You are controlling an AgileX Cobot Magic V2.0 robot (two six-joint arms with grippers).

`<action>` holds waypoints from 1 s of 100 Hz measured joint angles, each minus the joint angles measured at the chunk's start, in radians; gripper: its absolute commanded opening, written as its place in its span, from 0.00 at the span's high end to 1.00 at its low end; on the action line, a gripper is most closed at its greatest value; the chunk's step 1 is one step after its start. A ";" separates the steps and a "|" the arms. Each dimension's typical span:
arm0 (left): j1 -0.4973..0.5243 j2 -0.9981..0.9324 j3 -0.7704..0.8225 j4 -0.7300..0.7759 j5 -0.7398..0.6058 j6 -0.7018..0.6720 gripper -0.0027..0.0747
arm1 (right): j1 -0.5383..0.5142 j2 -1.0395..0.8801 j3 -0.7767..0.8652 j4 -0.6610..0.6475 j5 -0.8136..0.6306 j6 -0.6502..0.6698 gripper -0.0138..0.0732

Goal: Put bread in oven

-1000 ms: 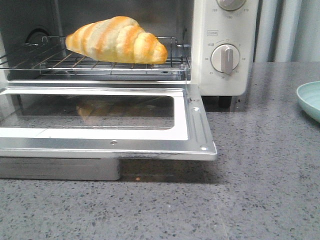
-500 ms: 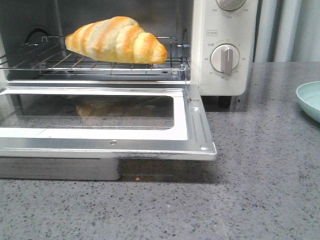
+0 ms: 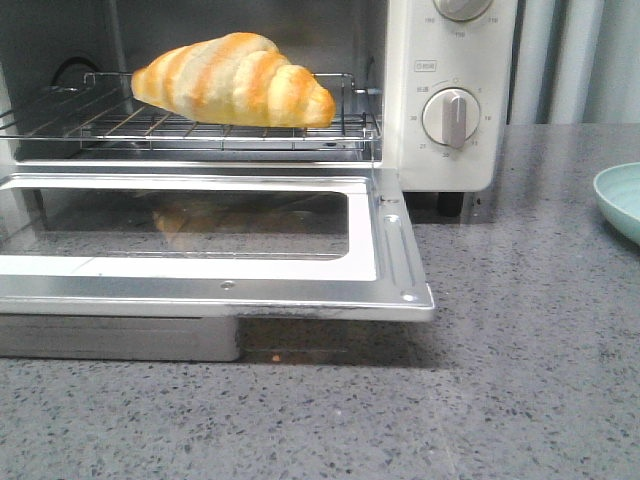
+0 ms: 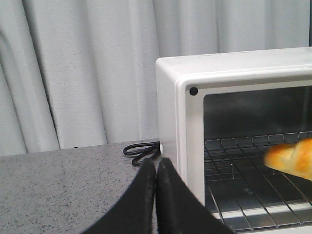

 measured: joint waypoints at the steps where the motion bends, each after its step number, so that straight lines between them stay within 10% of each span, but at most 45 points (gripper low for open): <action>1: 0.000 0.000 0.000 0.000 -0.002 0.000 0.99 | 0.000 0.000 0.000 -0.004 0.002 0.000 0.92; 37: 0.000 0.000 0.000 0.000 -0.002 0.000 0.99 | 0.000 0.000 0.000 -0.024 0.268 -0.002 0.92; 100: 0.000 0.000 0.000 0.000 -0.002 0.000 0.99 | 0.000 0.000 0.000 -0.024 0.294 -0.013 0.92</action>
